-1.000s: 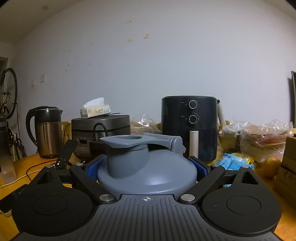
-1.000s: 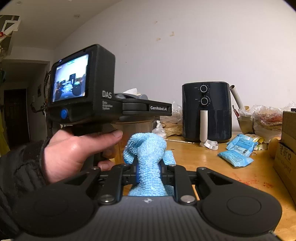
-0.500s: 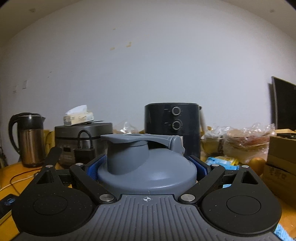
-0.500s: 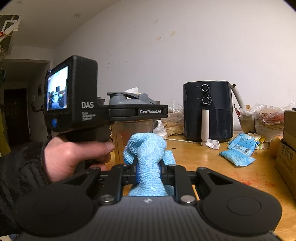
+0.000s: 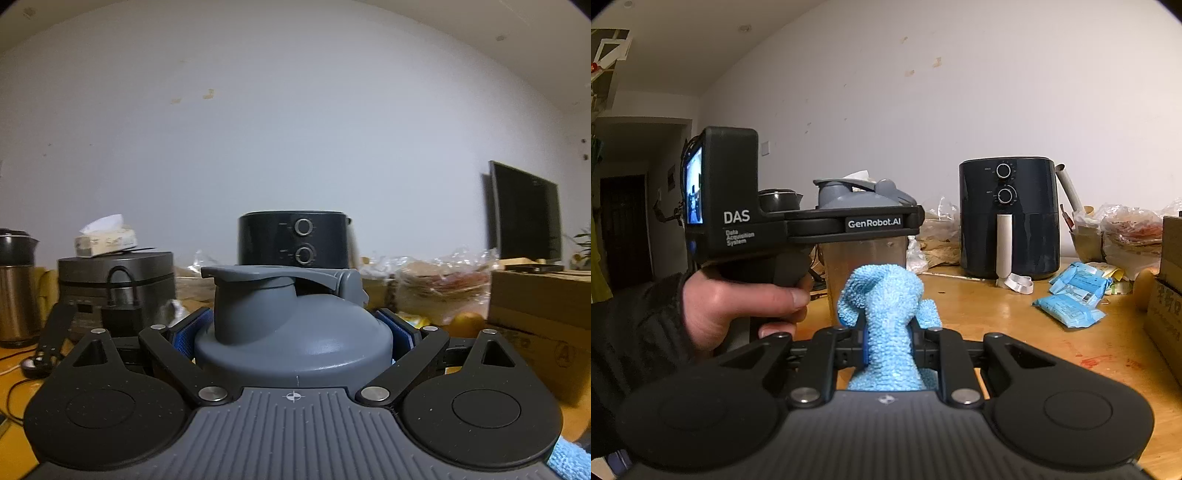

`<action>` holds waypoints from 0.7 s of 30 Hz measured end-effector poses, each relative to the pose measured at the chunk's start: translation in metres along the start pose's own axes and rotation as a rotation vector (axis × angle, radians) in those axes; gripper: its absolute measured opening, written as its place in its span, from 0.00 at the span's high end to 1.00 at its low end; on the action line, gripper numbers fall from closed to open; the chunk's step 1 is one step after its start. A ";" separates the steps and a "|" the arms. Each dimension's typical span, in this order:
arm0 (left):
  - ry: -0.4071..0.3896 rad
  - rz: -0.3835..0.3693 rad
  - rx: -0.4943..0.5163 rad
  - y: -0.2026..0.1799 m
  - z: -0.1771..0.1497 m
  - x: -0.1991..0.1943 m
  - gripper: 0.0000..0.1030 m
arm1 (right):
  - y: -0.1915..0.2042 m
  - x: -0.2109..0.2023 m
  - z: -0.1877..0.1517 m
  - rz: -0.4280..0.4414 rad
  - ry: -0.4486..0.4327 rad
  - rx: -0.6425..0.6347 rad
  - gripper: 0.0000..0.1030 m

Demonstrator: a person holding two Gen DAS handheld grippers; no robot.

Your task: Clean container

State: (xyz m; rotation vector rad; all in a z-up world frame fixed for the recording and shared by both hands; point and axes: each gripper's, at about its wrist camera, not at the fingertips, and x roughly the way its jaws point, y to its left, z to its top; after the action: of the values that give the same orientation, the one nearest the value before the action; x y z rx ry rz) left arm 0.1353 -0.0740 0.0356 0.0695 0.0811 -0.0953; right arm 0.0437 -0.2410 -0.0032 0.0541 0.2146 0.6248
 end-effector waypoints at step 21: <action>0.005 -0.269 0.016 0.026 -0.003 0.008 0.08 | -0.003 0.004 0.001 -0.005 0.008 0.004 0.85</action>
State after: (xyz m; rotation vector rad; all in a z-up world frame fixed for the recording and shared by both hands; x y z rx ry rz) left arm 0.1460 -0.0487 0.0335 0.0740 0.0948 -0.3647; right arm 0.0488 -0.2408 -0.0037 0.0552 0.2240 0.6200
